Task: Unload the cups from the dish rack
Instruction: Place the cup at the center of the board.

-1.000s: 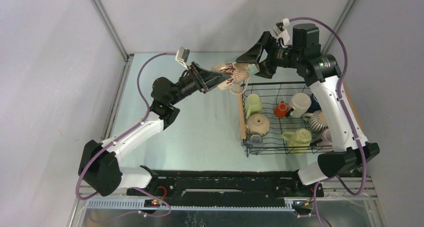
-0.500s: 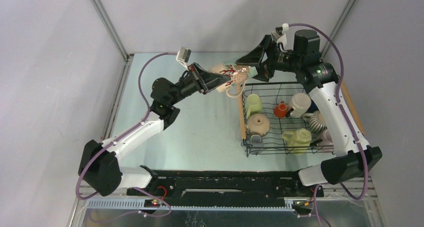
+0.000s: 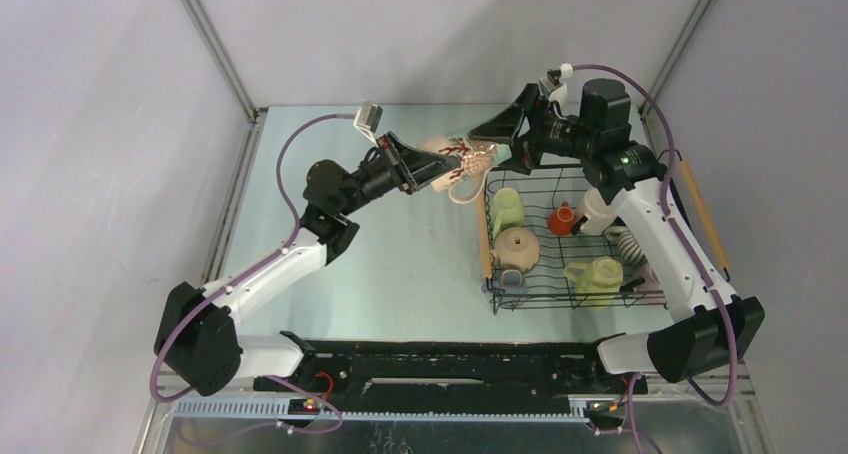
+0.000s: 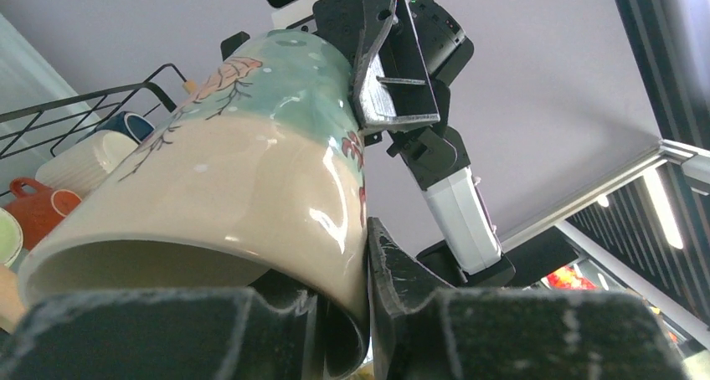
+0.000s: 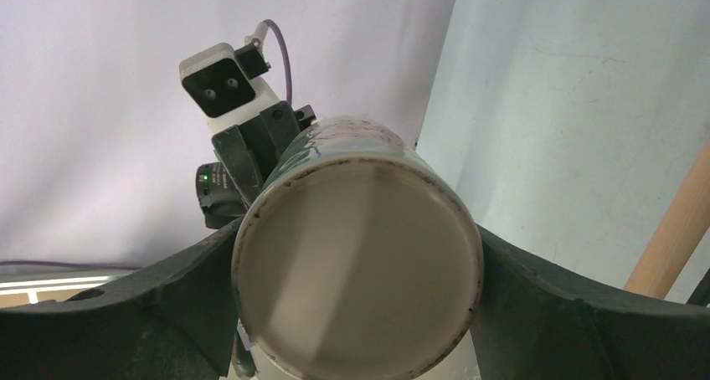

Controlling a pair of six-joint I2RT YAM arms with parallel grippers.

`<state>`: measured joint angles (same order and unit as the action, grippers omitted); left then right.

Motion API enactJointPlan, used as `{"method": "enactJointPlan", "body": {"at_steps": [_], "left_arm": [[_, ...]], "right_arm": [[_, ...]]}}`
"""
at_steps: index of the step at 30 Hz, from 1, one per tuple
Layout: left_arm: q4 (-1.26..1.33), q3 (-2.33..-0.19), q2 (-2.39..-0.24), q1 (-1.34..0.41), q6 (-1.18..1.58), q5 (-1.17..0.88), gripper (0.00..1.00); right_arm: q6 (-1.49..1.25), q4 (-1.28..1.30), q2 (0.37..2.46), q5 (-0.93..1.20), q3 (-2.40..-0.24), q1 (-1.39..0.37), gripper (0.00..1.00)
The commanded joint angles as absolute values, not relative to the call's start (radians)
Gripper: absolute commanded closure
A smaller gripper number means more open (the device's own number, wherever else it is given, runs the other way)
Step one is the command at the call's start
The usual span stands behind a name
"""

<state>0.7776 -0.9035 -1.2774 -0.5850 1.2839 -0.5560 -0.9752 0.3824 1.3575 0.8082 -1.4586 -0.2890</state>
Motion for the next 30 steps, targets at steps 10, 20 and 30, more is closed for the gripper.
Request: {"method": "enactJointPlan", "body": {"at_steps": [10,20,30], "left_arm": [[0.789,-0.872,-1.151,-0.588,1.265,-0.428,1.0],[0.713,-0.897,-1.142,-0.585,1.278,-0.425,1.0],[0.684,-0.905,-1.143,-0.583,1.285,-0.448,0.87]], "right_arm": [[-0.887,0.324,1.326,0.715,-1.434,-0.338,0.0],[-0.919,0.264,1.315,0.697,-1.389,-0.324,0.02],[-0.994,0.227,1.333,0.748,-1.385,-0.303,0.62]]}}
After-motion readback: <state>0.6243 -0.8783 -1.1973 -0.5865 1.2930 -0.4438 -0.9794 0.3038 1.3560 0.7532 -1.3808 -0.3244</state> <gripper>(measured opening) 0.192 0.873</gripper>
